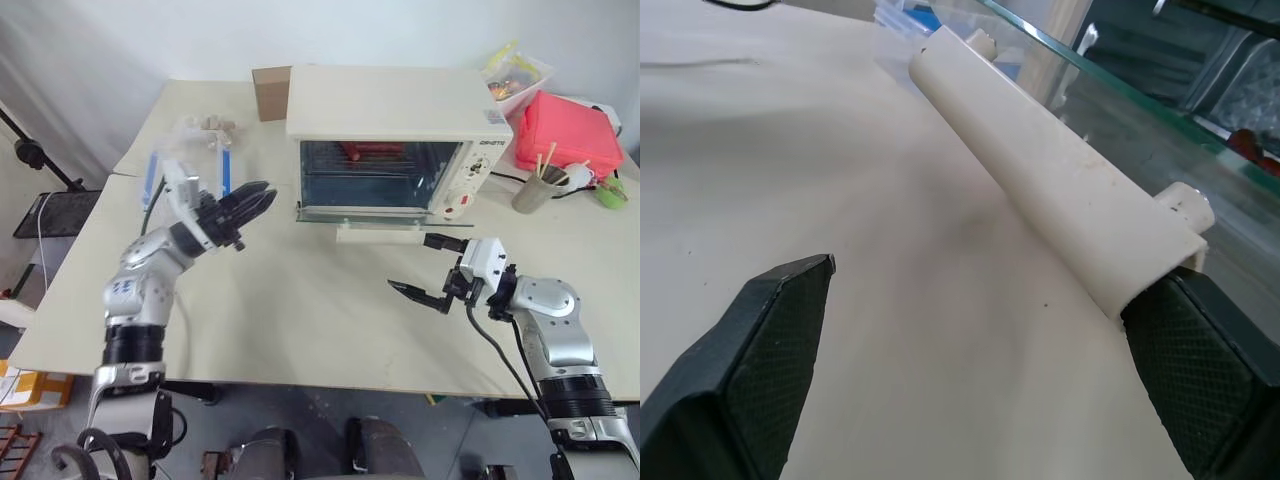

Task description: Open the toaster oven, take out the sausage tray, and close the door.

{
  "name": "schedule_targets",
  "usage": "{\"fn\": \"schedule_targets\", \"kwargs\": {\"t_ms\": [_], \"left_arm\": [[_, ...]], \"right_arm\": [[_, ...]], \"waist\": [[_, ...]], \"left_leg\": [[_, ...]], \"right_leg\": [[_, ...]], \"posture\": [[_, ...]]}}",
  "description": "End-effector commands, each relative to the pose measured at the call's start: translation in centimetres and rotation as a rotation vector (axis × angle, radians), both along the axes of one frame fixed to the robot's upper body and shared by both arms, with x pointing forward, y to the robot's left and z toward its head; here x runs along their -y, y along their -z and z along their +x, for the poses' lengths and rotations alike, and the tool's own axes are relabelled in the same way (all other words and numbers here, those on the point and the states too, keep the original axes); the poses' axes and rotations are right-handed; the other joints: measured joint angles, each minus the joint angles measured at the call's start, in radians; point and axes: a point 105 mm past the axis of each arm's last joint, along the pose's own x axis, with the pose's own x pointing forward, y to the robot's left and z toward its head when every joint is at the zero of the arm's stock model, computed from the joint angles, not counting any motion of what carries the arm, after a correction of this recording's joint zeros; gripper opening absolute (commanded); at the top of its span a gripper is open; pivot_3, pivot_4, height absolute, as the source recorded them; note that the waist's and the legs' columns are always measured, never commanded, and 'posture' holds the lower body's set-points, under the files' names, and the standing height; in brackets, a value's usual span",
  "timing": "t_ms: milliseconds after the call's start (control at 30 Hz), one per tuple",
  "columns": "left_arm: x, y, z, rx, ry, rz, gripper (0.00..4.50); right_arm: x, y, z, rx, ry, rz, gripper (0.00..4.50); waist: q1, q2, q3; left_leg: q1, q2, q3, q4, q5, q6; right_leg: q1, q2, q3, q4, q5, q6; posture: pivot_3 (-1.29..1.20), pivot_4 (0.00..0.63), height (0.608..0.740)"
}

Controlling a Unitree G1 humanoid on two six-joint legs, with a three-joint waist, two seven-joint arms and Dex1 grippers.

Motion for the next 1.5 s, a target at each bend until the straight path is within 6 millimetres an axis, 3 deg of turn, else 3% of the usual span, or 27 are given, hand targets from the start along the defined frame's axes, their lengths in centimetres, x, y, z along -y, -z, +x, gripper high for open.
{"fn": "schedule_targets", "kwargs": {"t_ms": [33,300,533,600,667,800,867,967,1033,1133,1233,1333,1467,1500], "left_arm": [[2.3,0.1,0.8,0.032,0.045,0.042,0.01],[4.8,2.6,0.9,0.024,0.134,0.128,0.01],[4.4,5.2,0.1,0.018,0.160,0.235,0.01],[4.2,5.9,-0.1,0.008,0.157,0.262,0.01],[4.2,6.3,-0.3,-0.001,0.153,0.260,0.01],[4.3,6.9,-0.5,-0.011,0.143,0.270,0.01],[4.4,7.3,-0.7,-0.015,0.138,0.277,0.01],[4.2,7.6,-1.1,-0.045,0.130,0.244,0.01],[4.1,7.5,-1.1,-0.035,0.106,0.235,0.54],[3.3,6.1,-1.4,0.023,0.054,0.186,1.37],[2.4,6.8,-2.2,0.000,0.039,0.224,2.31],[0.7,7.2,-3.0,-0.006,-0.031,0.217,3.26],[-1.4,6.0,-3.9,0.007,-0.124,0.122,4.49],[-1.8,5.7,-4.1,0.011,-0.141,0.104,4.49]], "right_arm": [[0.0,-0.9,-0.1,0.052,-0.009,-0.003,4.50],[1.7,0.0,-1.6,0.044,0.086,0.004,4.50],[7.0,2.8,-5.9,-0.061,0.378,0.010,4.50],[8.5,2.6,-6.6,-0.085,0.472,0.024,4.50],[9.6,1.1,-6.6,-0.054,0.553,0.072,4.50],[9.5,-0.5,-6.4,-0.003,0.588,0.092,4.50],[8.4,-1.8,-5.6,0.031,0.548,0.092,4.50],[4.1,-2.9,-2.5,0.053,0.407,0.050,4.50],[3.1,-3.1,-1.1,0.069,0.405,0.013,4.50],[-0.2,-4.1,2.1,0.143,0.377,0.003,4.50],[-1.7,-4.6,5.4,0.229,0.449,-0.047,4.50],[-2.2,-5.1,9.1,0.315,0.595,-0.128,4.50],[-2.8,-5.8,11.7,0.425,0.672,-0.212,4.50],[-2.7,-5.8,12.3,0.445,0.699,-0.237,4.50]], "waist": [[0.002,0.000,0.000],[0.007,-0.001,0.000],[0.035,-0.001,0.001],[0.037,-0.001,0.001],[0.030,-0.001,0.001],[0.023,-0.001,0.001],[0.022,-0.001,0.001],[0.009,-0.001,0.001],[0.009,-0.001,0.001],[0.011,-0.001,0.001],[0.010,-0.001,0.001],[0.006,0.000,0.001],[-0.003,0.000,0.001],[-0.005,0.000,0.001]], "left_leg": [[0.000,0.000,0.000,0.000,0.000,0.000],[0.000,0.001,0.000,0.002,0.000,0.000],[-0.001,0.000,0.000,0.003,0.000,0.000],[0.000,0.000,0.000,0.003,0.000,0.000],[0.000,0.000,0.001,0.002,0.000,0.000],[0.001,0.001,0.000,0.002,-0.001,-0.001],[0.002,0.001,0.000,0.001,-0.001,-0.001],[0.002,0.001,0.002,0.002,-0.001,-0.001],[0.002,0.001,0.001,0.002,0.000,0.000],[0.001,0.001,-0.001,0.002,0.000,-0.001],[-0.001,0.001,0.001,0.002,0.000,0.000],[-0.001,0.001,0.001,0.003,0.000,0.000],[-0.003,0.000,-0.001,0.003,0.000,0.000],[-0.003,0.001,-0.001,0.004,0.000,0.000]], "right_leg": [[0.000,0.000,0.000,0.000,0.000,0.000],[0.000,0.000,-0.001,0.000,0.000,0.000],[0.001,0.000,-0.001,-0.001,0.000,0.000],[0.001,0.000,0.000,-0.002,0.000,0.000],[0.001,0.000,0.001,-0.005,0.000,0.000],[0.001,-0.001,0.001,-0.003,0.000,0.000],[0.001,0.000,0.001,-0.003,0.000,0.000],[0.000,0.000,0.002,-0.002,0.000,0.000],[0.000,-0.001,0.001,-0.001,0.000,0.000],[-0.001,-0.001,-0.001,0.000,0.000,0.000],[-0.003,-0.001,0.000,0.003,0.000,0.000],[-0.003,-0.001,0.000,0.005,0.000,0.000],[-0.003,-0.002,-0.001,0.004,0.000,0.000],[-0.003,-0.002,-0.001,0.004,0.000,0.000]], "posture": [[0.00,0.150,0.740],[0.00,0.150,0.740],[0.00,0.150,0.740],[0.00,0.150,0.740],[0.00,0.150,0.740],[0.00,0.150,0.740],[0.00,0.150,0.740],[0.00,0.150,0.740],[0.00,0.150,0.740],[0.00,0.150,0.740],[0.00,0.150,0.740],[0.00,0.150,0.740],[0.00,0.150,0.740],[0.00,0.150,0.740]]}}
